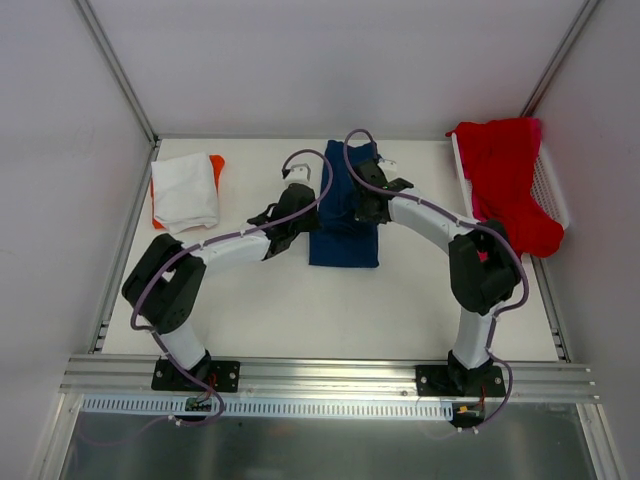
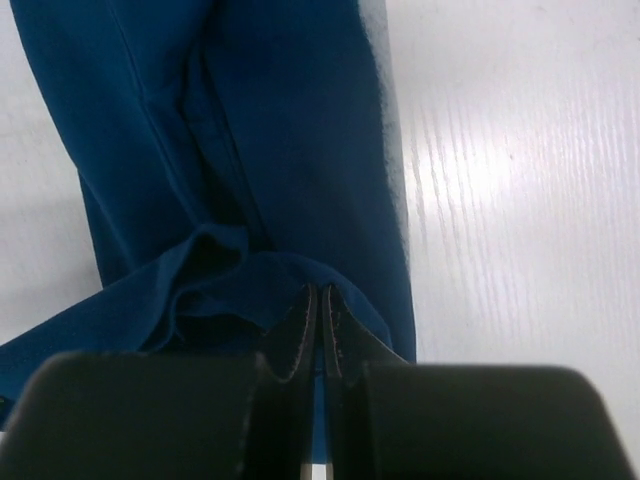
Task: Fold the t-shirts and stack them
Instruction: Fold the tshirt
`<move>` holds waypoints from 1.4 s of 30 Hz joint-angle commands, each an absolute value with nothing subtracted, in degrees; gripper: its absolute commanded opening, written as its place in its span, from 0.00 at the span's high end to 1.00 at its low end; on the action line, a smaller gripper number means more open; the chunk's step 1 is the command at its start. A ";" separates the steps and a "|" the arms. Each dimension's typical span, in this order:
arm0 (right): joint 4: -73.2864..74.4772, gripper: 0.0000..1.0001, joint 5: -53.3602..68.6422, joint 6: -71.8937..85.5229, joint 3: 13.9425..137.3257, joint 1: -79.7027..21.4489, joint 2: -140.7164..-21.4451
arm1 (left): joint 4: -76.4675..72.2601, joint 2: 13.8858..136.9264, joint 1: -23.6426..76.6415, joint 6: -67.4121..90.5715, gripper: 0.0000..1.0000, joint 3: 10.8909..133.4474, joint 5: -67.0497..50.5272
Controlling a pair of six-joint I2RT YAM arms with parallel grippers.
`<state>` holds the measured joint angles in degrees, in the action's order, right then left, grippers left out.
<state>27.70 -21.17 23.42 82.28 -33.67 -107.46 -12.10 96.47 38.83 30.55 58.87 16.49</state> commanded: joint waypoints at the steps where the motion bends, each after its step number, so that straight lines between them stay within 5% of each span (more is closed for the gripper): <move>1: 27.42 0.99 -19.87 21.97 86.39 -32.96 -109.42 | -15.91 98.43 36.92 27.86 1.00 62.05 11.88; 31: 26.54 0.99 -27.42 27.07 88.94 -29.09 -116.98 | -23.12 112.40 32.17 26.81 1.00 70.66 0.35; 32: 26.46 1.00 -27.68 27.33 89.21 -29.00 -117.24 | -22.94 112.93 31.99 26.89 0.97 70.93 0.18; 33: 26.54 1.00 -27.86 27.59 89.30 -28.92 -117.42 | -22.85 113.29 31.73 26.89 0.80 71.19 0.18; 35: 26.54 0.79 -28.56 28.21 89.38 -28.83 -118.04 | -22.94 114.34 31.38 27.07 0.56 71.72 -1.22; 36: 26.46 0.57 -29.17 28.30 89.38 -28.83 -118.21 | -23.11 114.78 31.12 27.24 0.28 71.72 -1.23; 37: 26.28 0.06 -29.88 28.74 89.38 -28.83 -118.30 | -23.12 115.57 31.03 27.33 0.16 71.98 -0.80; 39: 26.19 0.01 -32.16 28.83 89.82 -28.65 -118.74 | -23.12 116.19 30.59 27.42 0.01 72.33 -0.62; 42: 26.45 0.01 -33.05 28.04 91.40 -27.78 -118.92 | -22.41 117.16 29.89 27.86 0.01 73.56 -1.32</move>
<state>26.74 -29.45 27.83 87.70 -28.82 -119.00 -21.56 116.86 30.72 27.77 70.83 -0.03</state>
